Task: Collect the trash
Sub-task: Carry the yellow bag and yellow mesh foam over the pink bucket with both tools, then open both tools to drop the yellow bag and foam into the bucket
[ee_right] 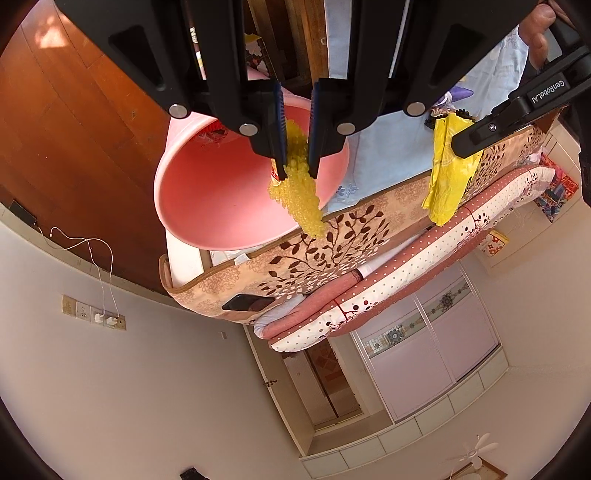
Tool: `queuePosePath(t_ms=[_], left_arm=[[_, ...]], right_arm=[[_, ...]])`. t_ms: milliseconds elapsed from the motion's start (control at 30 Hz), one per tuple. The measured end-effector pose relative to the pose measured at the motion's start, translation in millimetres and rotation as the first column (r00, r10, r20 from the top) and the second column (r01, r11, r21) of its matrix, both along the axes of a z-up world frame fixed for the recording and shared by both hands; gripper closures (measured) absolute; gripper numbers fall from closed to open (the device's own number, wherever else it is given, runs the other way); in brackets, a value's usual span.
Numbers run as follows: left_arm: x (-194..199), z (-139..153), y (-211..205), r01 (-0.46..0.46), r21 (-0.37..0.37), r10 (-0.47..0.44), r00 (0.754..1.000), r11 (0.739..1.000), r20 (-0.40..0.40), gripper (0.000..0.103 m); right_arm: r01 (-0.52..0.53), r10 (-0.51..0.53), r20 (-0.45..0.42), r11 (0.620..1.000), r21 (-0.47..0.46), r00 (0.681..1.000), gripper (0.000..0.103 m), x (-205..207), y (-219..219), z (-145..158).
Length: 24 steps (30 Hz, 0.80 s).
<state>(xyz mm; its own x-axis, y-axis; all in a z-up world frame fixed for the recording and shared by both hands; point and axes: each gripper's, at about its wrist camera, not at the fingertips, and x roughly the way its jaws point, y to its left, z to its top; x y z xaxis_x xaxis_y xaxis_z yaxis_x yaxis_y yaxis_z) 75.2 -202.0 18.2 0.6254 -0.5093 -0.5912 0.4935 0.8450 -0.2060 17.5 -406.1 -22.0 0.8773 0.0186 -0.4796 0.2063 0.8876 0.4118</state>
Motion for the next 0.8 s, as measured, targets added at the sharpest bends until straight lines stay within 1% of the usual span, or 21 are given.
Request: queuePosePath(t_ms=[300,400,533,633,733,800], left_arm=[[12.7,-17.7,-51.2,0.077,0.035,-0.077,0.997,0.996,-0.015,0.09],[19.2,-26.7,-66.4,0.092,0.041,-0.09,0.995,0.995,-0.037,0.09],[25.1,-37.2,-81.3,0.097,0.068,-0.095,0.995,0.993,-0.034,0.09],[33.6,-45.5,-85.8,0.094,0.056,-0.091,0.994,0.994,-0.063,0.09],[41.3,-53.3,-89.2,0.085,0.064,-0.079,0.993,0.994,-0.092,0.089],[47.2,-58.9,-89.5,0.082,0.063,-0.073,0.99,0.995,-0.125,0.086]], right_arm=[[0.025,-0.025,-0.021,1.0,0.017,0.999,0.093,10.1,-25.2,-9.0],[0.028,-0.027,-0.039,0.999,0.03,0.999,0.093,18.3,-31.9,-14.8],[0.033,-0.031,-0.05,0.999,0.038,0.998,0.093,26.2,-39.0,-22.3],[0.043,-0.04,-0.065,0.998,0.055,0.997,0.093,31.3,-44.6,-29.9],[0.048,-0.043,-0.076,0.996,0.075,0.996,0.093,36.3,-48.7,-36.7],[0.053,-0.047,-0.082,0.996,0.072,0.996,0.093,38.6,-49.7,-39.5]])
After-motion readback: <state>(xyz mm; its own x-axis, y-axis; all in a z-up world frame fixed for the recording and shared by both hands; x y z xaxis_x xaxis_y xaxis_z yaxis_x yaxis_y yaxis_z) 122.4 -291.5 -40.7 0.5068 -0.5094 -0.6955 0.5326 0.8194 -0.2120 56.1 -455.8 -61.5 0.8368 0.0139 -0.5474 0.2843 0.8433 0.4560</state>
